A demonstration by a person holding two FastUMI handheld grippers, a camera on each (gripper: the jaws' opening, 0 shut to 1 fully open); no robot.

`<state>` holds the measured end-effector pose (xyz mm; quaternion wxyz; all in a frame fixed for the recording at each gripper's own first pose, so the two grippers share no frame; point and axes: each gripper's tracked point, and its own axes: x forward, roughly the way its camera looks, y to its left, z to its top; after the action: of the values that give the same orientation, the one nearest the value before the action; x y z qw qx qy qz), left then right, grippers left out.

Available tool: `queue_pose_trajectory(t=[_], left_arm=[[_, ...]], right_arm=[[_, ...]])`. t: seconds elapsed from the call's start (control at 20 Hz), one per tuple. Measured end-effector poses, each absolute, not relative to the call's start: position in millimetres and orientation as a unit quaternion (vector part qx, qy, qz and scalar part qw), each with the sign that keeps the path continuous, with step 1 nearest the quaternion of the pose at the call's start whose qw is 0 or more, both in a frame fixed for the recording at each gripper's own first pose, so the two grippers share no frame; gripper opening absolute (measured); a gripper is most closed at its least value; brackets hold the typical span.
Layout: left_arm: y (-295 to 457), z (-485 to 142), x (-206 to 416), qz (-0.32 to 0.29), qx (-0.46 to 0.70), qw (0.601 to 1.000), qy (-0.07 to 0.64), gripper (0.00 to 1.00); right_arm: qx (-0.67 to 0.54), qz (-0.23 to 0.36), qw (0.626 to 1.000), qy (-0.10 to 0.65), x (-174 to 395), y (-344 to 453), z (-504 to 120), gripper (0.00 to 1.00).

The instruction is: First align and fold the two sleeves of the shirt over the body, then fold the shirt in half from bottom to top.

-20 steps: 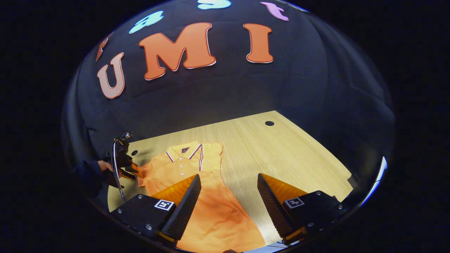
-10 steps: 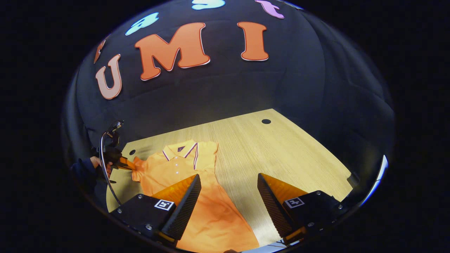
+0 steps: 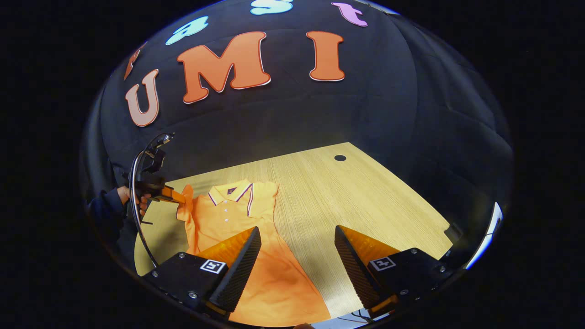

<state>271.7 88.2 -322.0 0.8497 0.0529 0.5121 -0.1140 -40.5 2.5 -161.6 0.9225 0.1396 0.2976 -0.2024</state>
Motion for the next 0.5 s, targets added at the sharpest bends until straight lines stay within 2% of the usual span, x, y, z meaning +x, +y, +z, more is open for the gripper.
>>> queue_pose_trajectory(t=[0.15,0.3,0.4,0.45,0.5], left_arm=[[61,-326,271,-0.148,0.053,0.843,0.515,0.12],[32,-336,258,-0.189,0.008,0.827,0.529,0.22],[29,-334,252,-0.201,-0.013,0.831,0.519,0.56],[35,-329,251,-0.198,-0.005,0.835,0.514,0.78],[44,-324,250,-0.189,0.008,0.843,0.504,0.84]], right_arm=[[0.147,-0.210,0.920,0.297,-46,4,-163,0.99],[0.161,-0.211,0.914,0.306,-53,9,-170,0.99],[0.172,-0.216,0.912,0.304,-58,12,-171,0.99],[0.170,-0.219,0.913,0.299,-58,11,-170,0.99],[0.167,-0.217,0.915,0.298,-56,11,-171,0.99]])
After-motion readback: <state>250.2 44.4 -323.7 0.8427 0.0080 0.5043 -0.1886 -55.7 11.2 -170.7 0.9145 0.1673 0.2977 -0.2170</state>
